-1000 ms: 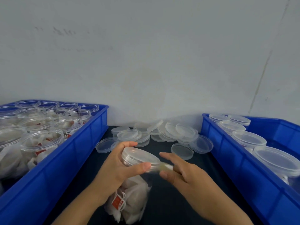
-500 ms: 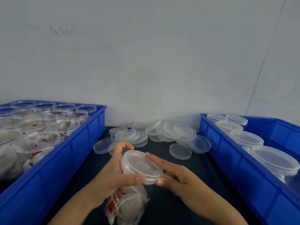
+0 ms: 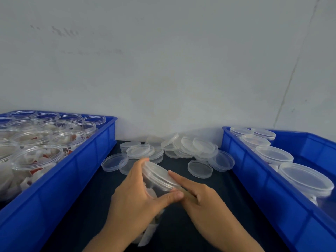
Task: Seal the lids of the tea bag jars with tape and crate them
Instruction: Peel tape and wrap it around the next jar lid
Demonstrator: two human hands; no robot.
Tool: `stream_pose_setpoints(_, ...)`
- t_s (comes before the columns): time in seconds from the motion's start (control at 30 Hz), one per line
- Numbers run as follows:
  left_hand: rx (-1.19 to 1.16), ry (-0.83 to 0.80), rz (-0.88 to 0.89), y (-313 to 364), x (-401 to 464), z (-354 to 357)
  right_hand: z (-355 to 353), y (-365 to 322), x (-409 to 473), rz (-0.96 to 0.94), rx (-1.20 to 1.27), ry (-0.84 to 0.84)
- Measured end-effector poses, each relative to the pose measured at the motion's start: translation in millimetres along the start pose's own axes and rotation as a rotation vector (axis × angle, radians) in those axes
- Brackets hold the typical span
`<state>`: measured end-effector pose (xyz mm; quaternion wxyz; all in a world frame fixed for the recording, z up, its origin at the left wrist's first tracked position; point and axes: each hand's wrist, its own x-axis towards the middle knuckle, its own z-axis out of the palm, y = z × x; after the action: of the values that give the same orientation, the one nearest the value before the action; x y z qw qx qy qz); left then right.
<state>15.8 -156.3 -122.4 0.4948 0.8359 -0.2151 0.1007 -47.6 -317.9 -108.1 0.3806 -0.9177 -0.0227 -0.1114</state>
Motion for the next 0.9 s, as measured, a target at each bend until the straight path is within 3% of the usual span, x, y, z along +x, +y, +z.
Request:
stream_pose_setpoints(0.2, -0.155, 0.009, -0.01, -5.4, 4.0, -6.3, -4.7, 0.1, -1.7, -0.048, 0.011, -0.099)
stream_pose_setpoints(0.63, -0.52, -0.273, -0.086, -8.8, 9.9, -20.6, -14.1, 7.2, 1.7, -0.121, 0.152, -0.222)
stream_pose_setpoints(0.9, -0.61, -0.293, -0.121, -8.2, 10.4, -22.4, -17.6, 8.1, 3.6, -0.122, 0.259, -0.282)
